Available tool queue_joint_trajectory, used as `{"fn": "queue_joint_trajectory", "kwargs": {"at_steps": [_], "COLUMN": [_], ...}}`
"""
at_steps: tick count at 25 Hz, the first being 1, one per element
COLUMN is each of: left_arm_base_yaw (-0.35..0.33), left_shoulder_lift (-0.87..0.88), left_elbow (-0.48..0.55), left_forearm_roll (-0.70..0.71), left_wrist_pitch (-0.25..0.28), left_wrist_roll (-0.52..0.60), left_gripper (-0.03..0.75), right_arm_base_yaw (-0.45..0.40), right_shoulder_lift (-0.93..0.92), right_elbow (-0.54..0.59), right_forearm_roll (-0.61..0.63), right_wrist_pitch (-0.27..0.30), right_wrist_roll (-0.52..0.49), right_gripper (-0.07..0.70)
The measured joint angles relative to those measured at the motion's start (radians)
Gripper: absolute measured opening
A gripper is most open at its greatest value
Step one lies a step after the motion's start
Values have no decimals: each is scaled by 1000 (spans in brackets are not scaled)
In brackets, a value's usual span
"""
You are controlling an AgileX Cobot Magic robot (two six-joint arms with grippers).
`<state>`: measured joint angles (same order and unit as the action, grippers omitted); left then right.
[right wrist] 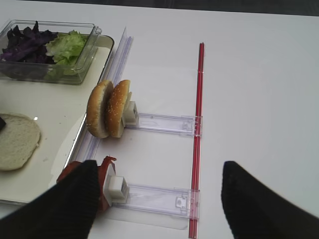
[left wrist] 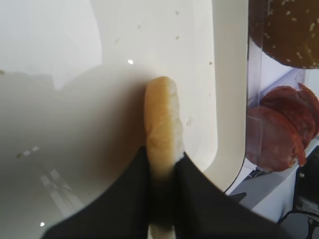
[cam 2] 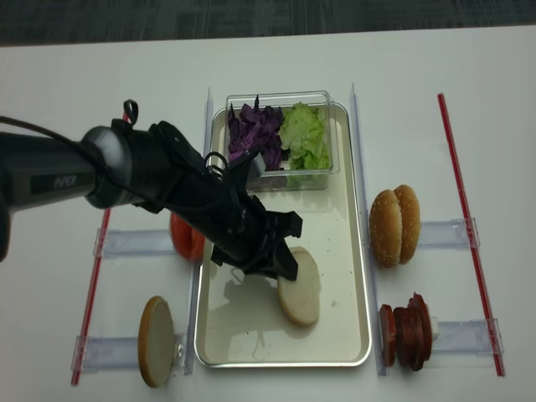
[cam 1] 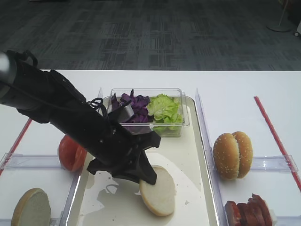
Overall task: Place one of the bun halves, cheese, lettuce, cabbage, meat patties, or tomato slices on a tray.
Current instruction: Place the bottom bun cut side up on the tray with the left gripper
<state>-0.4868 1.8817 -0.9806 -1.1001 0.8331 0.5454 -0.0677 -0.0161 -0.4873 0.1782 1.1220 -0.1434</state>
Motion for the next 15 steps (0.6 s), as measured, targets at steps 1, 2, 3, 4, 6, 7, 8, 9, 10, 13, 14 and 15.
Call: {"fn": "queue_joint_trajectory", "kwargs": {"at_steps": [1,2,3,4,6,7,8,9,10,13,14,15], "left_arm_base_yaw": [0,0,0,0,0,0,0,0,0,0,0,0], "left_shoulder_lift": [0,0,0,0,0,0,0,0,0,0,0,0], "left_elbow": [0,0,0,0,0,0,0,0,0,0,0,0], "left_forearm_roll": [6,8,10,14,29,36,41,51,56,63,63,75], "left_wrist_pitch": [0,2,2,2,2,2,2,2,2,2,2,2], "left_wrist_roll": [-7,-13,-19,-23,-27,-27,-31,-34,-39,-53,-53,-59], "left_gripper": [69,69,73,83,121,141,164,185,198,230,230,244], "right_arm_base_yaw": [0,0,0,0,0,0,0,0,0,0,0,0], "right_shoulder_lift": [0,0,0,0,0,0,0,0,0,0,0,0], "right_elbow": [0,0,0,0,0,0,0,0,0,0,0,0], "right_forearm_roll": [0,0,0,0,0,0,0,0,0,0,0,0], "right_wrist_pitch": [0,0,0,0,0,0,0,0,0,0,0,0], "right_wrist_roll": [0,0,0,0,-1,-1,-1,-1,-1,-1,-1,-1], "right_gripper": [537,537,537,537,537,537,537,537,537,537,537,537]}}
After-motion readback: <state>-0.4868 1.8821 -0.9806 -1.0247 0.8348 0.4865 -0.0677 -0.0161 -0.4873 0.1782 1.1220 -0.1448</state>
